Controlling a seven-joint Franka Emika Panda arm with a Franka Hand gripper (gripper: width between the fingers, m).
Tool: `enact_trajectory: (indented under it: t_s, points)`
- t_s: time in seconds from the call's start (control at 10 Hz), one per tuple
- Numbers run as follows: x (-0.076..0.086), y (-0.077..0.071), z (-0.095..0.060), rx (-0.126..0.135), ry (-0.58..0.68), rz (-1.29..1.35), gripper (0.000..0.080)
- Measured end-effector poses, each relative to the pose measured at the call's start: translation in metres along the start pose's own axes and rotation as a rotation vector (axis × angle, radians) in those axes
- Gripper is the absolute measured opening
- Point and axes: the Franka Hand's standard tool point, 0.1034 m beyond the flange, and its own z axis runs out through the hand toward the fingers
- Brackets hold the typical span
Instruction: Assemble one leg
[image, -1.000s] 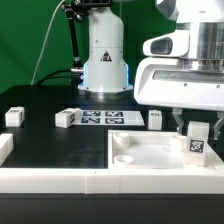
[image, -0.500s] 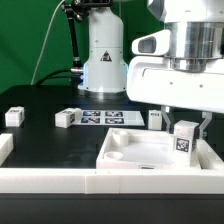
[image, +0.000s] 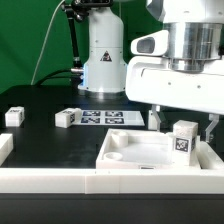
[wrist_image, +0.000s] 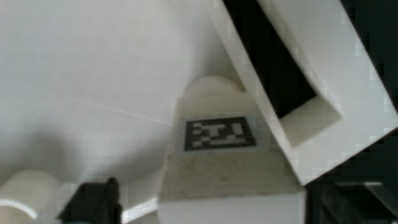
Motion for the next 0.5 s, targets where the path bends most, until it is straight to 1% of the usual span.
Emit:
enact_trajectory:
  t_s: [0.1, 0.2, 0.5]
  points:
    - [0.0, 0.0001, 0.0001, 0.0, 0.0, 0.0, 0.0624]
    - [0.0, 0.0001, 0.0002, 0.0, 0.0, 0.0, 0.0641]
    - [-0.0001, 0.0001, 0.0004, 0.0, 0.0, 0.0, 0.0649]
